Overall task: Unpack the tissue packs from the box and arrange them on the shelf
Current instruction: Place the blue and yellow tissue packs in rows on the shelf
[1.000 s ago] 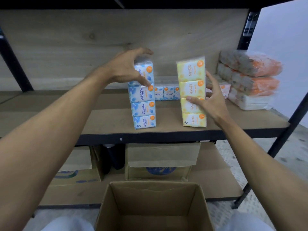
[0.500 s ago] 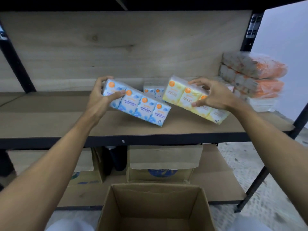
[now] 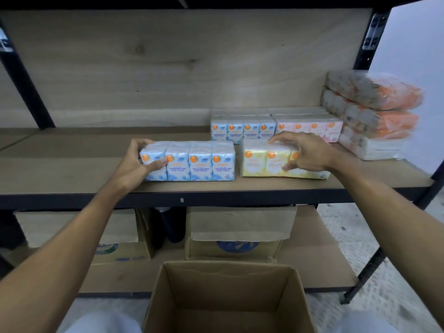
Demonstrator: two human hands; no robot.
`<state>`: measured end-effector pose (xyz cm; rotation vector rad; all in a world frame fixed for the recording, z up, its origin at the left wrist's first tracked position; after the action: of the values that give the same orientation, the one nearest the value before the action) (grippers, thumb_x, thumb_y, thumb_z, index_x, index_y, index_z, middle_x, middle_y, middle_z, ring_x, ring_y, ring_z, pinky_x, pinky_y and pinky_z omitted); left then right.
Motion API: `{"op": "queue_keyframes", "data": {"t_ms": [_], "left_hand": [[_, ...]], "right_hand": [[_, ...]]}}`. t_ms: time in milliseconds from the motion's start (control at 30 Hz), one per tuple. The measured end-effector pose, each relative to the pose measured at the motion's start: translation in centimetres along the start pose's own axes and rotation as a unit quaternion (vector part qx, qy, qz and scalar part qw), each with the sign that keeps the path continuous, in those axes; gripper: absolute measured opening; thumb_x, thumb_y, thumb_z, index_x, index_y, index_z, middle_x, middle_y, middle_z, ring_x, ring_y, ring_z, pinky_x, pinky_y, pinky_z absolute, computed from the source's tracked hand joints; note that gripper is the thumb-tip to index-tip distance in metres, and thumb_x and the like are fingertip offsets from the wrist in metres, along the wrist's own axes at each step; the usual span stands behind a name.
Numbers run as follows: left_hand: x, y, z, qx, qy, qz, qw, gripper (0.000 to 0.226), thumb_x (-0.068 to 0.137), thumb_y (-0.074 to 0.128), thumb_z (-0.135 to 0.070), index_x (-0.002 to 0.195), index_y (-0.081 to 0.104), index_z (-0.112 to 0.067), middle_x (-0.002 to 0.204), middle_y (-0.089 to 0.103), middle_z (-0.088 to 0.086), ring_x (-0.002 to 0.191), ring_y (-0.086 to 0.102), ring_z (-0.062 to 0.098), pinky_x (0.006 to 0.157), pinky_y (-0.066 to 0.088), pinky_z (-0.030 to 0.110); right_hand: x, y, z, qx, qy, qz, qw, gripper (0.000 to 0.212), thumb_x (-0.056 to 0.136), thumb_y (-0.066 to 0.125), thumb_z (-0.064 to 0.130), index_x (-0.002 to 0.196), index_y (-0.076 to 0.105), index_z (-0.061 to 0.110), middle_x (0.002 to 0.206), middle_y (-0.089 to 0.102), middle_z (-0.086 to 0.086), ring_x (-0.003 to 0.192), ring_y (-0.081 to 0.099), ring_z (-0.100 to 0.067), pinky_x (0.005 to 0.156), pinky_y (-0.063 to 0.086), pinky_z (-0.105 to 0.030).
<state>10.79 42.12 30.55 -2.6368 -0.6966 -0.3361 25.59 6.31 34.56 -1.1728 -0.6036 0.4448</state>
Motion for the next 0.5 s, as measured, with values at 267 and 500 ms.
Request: {"op": "queue_keyframes", "data": {"t_ms": [267, 500], "left_hand": [[0.1, -0.1, -2.3, 0.175, 0.093, 0.012, 0.980, 0.042, 0.076, 0.078, -0.036, 0.112, 0.059, -0.046, 0.146, 0.035, -0.007, 0.131, 0.037, 0.009, 0.095, 0.039, 0.021], [-1.6, 5.7, -7.2, 0.435, 0.239, 0.070, 0.865, 0.078, 0.069, 0.062, -0.067, 0.139, 0.044, -0.039, 0.149, 0.041, -0.009, 0.140, 0.031, 0.015, 0.118, 0.011, 0.045]], "right_hand": [[0.4, 0.4, 0.5, -0.020, -0.010, -0.013, 1.000, 0.072, 0.068, 0.083, 0.039, 0.131, 0.050, 0.042, 0.144, 0.047, 0.012, 0.136, 0.036, -0.019, 0.111, 0.030, -0.049], [-1.1, 0.7, 2.1, -0.142, 0.024, -0.108, 0.984, 0.078, 0.069, 0.072, 0.061, 0.139, 0.042, 0.041, 0.149, 0.042, 0.004, 0.137, 0.032, -0.023, 0.106, 0.027, -0.052]]}}
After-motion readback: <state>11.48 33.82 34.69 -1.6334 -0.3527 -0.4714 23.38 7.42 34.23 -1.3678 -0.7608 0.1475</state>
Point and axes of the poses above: each hand's wrist, its own x-axis towards the middle knuckle, its own y-axis out of the palm, z = x × y, the point moved 10 cm from there along x, towards the middle knuckle
